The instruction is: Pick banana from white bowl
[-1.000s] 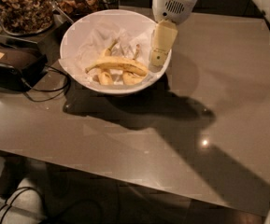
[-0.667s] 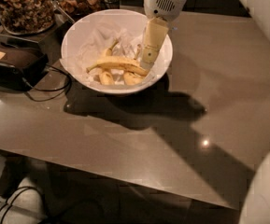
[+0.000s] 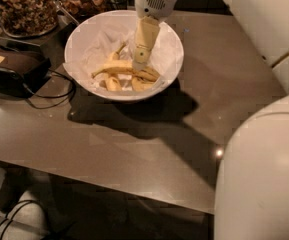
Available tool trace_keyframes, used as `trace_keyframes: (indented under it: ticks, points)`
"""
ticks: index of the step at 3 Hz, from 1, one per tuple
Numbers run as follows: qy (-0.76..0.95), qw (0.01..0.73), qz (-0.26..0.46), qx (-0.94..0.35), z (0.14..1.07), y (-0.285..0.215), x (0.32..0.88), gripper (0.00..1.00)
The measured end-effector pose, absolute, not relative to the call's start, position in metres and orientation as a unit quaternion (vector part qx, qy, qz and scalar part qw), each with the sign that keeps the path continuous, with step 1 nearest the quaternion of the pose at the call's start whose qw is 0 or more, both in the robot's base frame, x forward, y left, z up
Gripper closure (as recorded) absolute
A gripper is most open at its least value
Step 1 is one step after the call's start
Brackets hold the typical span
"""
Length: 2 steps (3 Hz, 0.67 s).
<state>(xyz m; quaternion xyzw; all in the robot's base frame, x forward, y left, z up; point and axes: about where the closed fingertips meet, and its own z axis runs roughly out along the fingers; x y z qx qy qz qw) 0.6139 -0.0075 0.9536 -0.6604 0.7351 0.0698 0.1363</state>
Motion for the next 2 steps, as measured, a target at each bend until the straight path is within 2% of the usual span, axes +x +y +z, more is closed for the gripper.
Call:
trace_keyframes:
  ticks: [1, 2]
  points:
    - [0.735, 0.134, 0.079, -0.66, 0.9473, 0.0031, 0.6223, 0.18]
    - [0.738, 0.131, 0.086, -0.656, 0.9412, 0.008, 0.6281, 0.21]
